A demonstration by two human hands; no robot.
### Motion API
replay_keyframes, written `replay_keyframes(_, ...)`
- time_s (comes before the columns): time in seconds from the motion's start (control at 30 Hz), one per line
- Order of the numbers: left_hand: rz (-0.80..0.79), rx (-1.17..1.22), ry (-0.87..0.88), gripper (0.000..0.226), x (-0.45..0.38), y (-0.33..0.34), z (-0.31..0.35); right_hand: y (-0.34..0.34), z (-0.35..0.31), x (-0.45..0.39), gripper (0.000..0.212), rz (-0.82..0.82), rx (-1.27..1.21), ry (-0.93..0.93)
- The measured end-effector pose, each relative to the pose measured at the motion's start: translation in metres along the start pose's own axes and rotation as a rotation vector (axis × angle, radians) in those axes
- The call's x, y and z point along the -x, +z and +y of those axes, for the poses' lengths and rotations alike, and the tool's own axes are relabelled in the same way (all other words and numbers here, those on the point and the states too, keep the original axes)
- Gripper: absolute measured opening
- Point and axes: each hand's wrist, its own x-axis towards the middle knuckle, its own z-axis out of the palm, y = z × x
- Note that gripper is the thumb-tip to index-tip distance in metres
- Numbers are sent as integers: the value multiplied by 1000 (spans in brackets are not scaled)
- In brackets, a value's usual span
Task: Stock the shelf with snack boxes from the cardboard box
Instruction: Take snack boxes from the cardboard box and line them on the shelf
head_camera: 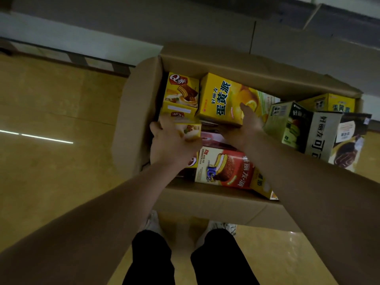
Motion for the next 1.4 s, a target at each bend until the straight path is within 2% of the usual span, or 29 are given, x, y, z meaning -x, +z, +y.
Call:
replay_keyframes(0.17, 69, 270, 19, 93, -21, -23, 12, 2, 12, -9, 62, -69, -162, 30)
replay_keyframes(0.33, 59, 408, -69, 120, -28, -33, 2, 4, 16, -20, 48, 18, -109, -46)
replay_keyframes(0.4, 49, 473, -88, 121, -25, -37, -2, 3, 19, -14, 45, -2, -94, -61)
replay_keyframes(0.47, 59, 570, -128, 110, -20, -41, -2, 0, 21, 0, 46, -7, -65, -44)
replay_keyframes(0.6, 80, 652, -211, 55, -4, -62, 3, -15, 22, 37, 63, 5, -66, 73)
replay_keyframes(0.67, 112, 720, -271, 51, 5, -85, 4, -24, 17, 63, 59, -28, -8, 121)
replay_keyframes(0.73, 107, 791, -336, 58, 14, -109, 4, -32, 11, 88, 50, -106, 149, 100)
replay_keyframes(0.8, 85, 836, -349, 63, 28, -132, 10, -37, 5, 119, 47, -189, 288, 56)
replay_keyframes(0.87, 60, 858, -317, 61, 50, -154, 27, -38, -4, 151, 48, -192, 385, -38)
replay_keyframes(0.97, 29, 917, -248, 56, 87, -179, 66, -37, -22, 202, 71, -137, 449, -238)
replay_keyframes(1.07, 40, 968, -139, 64, 126, -202, 112, -36, -38, 263, 87, -126, 441, -362)
replay_keyframes(1.17, 49, 1043, -56, 66, 173, -230, 152, -36, -48, 339, 88, -117, 384, -483)
replay_keyframes(1.23, 63, 1099, -29, 56, 200, -245, 171, -38, -48, 383, 88, -111, 353, -563)
replay_keyframes(1.33, 70, 1164, -17, 29, 245, -276, 208, -42, -56, 455, 80, -126, 336, -681)
replay_keyframes(1.4, 56, 1165, 12, 30, 266, -296, 231, -41, -67, 494, 70, -138, 372, -771)
